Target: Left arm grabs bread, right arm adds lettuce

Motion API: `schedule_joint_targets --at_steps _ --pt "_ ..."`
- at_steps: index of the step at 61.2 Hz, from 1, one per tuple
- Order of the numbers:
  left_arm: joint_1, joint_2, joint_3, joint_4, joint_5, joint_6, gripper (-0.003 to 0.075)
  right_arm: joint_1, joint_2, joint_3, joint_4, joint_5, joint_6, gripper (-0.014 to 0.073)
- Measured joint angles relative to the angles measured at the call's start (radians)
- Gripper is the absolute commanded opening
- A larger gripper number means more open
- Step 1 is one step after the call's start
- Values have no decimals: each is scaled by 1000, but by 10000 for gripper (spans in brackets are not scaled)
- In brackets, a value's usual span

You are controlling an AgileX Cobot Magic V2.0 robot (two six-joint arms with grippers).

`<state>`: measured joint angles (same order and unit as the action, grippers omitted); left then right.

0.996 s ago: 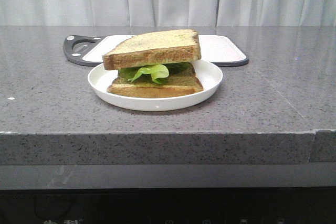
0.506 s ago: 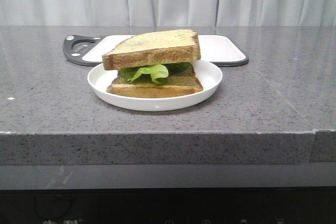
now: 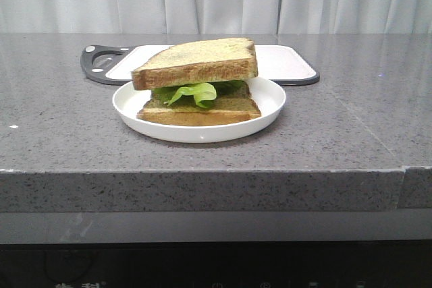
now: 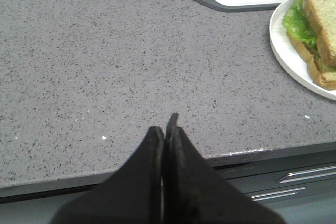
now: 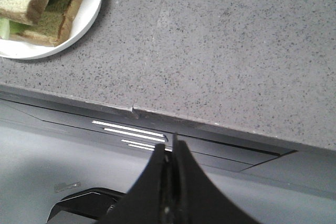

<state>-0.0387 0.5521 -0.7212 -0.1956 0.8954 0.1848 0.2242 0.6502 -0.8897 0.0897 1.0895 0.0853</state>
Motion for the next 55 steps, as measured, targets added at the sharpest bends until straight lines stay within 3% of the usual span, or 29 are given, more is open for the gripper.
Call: schedule_joint_targets --at_steps 14,35,55 --pt "-9 -63 16 8 -28 1 -20 0 0 0 0 2 0 -118" --pt "-9 -334 244 31 -344 5 -20 0 0 0 0 3 0 -118" --pt "-11 -460 488 -25 -600 -6 -20 0 0 0 0 3 0 -118"
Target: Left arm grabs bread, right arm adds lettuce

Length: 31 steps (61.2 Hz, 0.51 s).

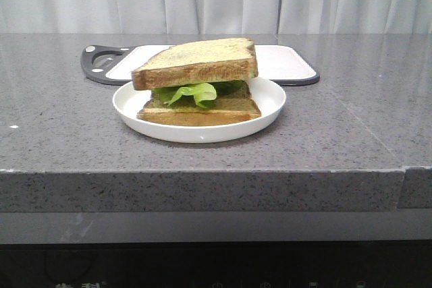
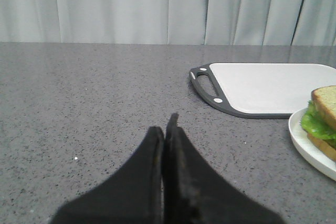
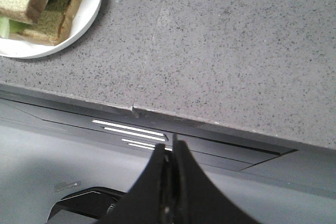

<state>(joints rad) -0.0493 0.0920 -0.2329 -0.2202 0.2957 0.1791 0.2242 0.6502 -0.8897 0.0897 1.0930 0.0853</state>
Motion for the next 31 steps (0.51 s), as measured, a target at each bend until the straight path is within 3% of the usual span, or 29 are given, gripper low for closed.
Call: schedule_joint_targets --at_steps 13,22,31 --pt "7 -94 141 156 -96 -190 -20 0 0 0 0 0 0 -118" --pt "31 -96 237 178 -223 -218 -20 0 0 0 0 0 0 -118" --pt "39 -96 239 184 -257 -222 -20 0 0 0 0 2 0 -118"
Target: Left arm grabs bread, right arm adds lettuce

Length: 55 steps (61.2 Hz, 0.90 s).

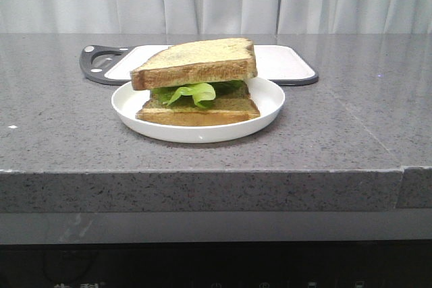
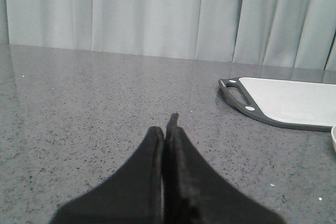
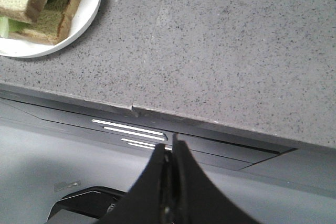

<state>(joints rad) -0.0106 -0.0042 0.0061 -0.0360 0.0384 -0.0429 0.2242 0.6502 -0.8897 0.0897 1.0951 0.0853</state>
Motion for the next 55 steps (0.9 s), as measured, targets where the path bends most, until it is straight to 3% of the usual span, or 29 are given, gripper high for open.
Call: schedule_joint_targets --at_steps 55 --pt "0 0 0 1 -18 -3 -20 0 0 0 0 2 0 -118"
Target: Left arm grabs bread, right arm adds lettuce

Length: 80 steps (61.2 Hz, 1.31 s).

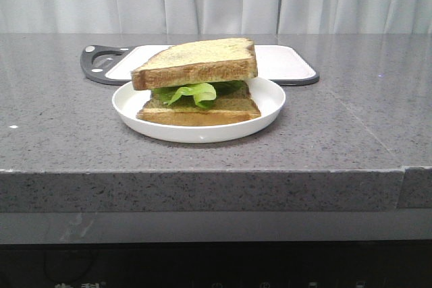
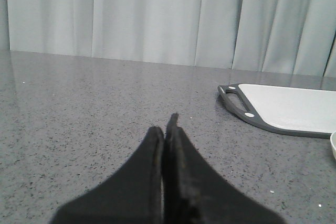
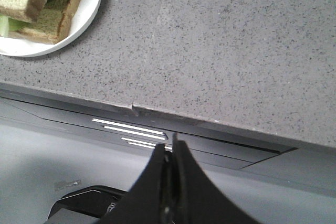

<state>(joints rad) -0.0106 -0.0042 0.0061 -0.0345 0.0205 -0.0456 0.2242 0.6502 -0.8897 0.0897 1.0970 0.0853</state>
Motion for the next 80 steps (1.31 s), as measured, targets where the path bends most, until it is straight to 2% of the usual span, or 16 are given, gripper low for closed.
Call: schedule_joint_targets --at_steps 11,18,36,43,53,64,80 --pt "0 0 0 0 0 0 -20 -7 -18 8 -9 -3 0 -118" --pt "0 0 0 0 0 0 -20 -45 -81 73 -24 -66 -4 -118" --pt "0 0 0 0 0 -2 -20 -174 -382 512 -2 -470 -12 -118" --pt "0 0 0 0 0 -2 -20 -184 -503 671 19 -583 -13 -118" --pt "0 0 0 0 0 -2 -20 -184 -625 814 57 -722 -13 -118" --pt "0 0 0 0 0 -2 -20 -184 -658 909 63 -869 -14 -118" --pt "0 0 0 0 0 -2 -20 -184 -658 916 64 -1008 -14 -118"
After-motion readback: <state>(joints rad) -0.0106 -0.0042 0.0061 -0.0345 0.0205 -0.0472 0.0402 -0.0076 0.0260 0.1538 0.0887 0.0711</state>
